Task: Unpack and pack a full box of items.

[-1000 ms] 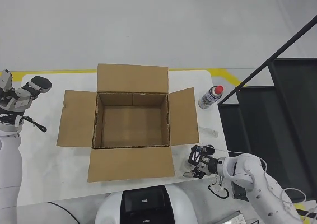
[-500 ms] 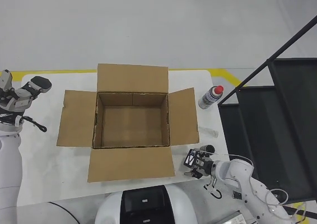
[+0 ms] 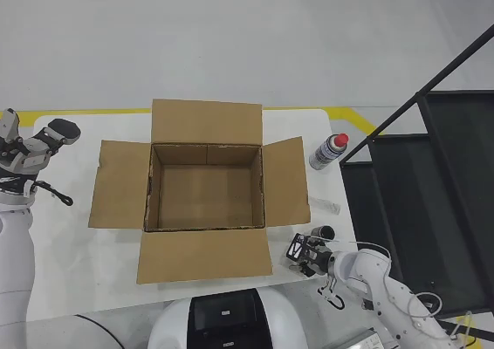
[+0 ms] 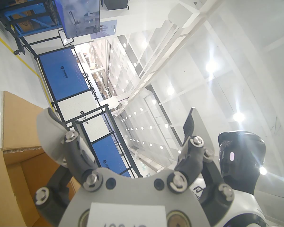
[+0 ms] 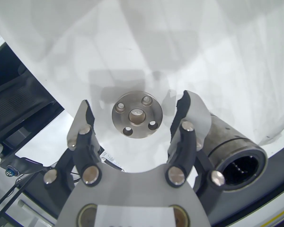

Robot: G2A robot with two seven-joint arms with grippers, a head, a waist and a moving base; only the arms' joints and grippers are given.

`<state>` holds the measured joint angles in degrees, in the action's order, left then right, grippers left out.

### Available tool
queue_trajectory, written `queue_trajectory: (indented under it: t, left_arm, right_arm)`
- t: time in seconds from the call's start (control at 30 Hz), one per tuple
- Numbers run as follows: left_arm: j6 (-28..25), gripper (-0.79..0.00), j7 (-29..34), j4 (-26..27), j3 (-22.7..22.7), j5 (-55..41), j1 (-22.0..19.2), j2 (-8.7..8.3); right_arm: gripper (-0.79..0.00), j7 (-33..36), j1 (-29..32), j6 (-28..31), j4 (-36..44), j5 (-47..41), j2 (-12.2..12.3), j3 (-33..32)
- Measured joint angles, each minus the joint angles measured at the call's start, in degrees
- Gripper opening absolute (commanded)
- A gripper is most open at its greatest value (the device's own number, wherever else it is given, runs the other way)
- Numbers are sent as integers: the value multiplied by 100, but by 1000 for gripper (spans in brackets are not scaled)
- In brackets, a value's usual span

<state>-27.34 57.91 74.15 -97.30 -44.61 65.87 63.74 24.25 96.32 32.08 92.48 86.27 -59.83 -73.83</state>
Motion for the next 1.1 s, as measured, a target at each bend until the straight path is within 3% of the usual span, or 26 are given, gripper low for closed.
queue_trajectory:
  t: [0.2,0.37,0.6,0.77,0.97,1.1]
  left_arm:
    - [0,0,0,0,0,0,0,0]
    - [0,0,0,0,0,0,0,0]
    - [0,0,0,0,0,0,0,0]
    - [0,0,0,0,0,0,0,0]
    - [0,0,0,0,0,0,0,0]
    - [0,0,0,0,0,0,0,0]
  right_arm:
    - [-785,36,24,-195,90,174,4,30]
    - [-785,-59,498,-305,841,312,65,-197]
    - [-785,-39,1400,419,2204,-159,196,-810]
    - [-785,471,1840,911,3142,-573,271,-1232]
    - [-785,1108,2042,1190,4200,-1050,333,-1666]
    - [-785,1184,1678,1576,4220,-1245,370,-1662]
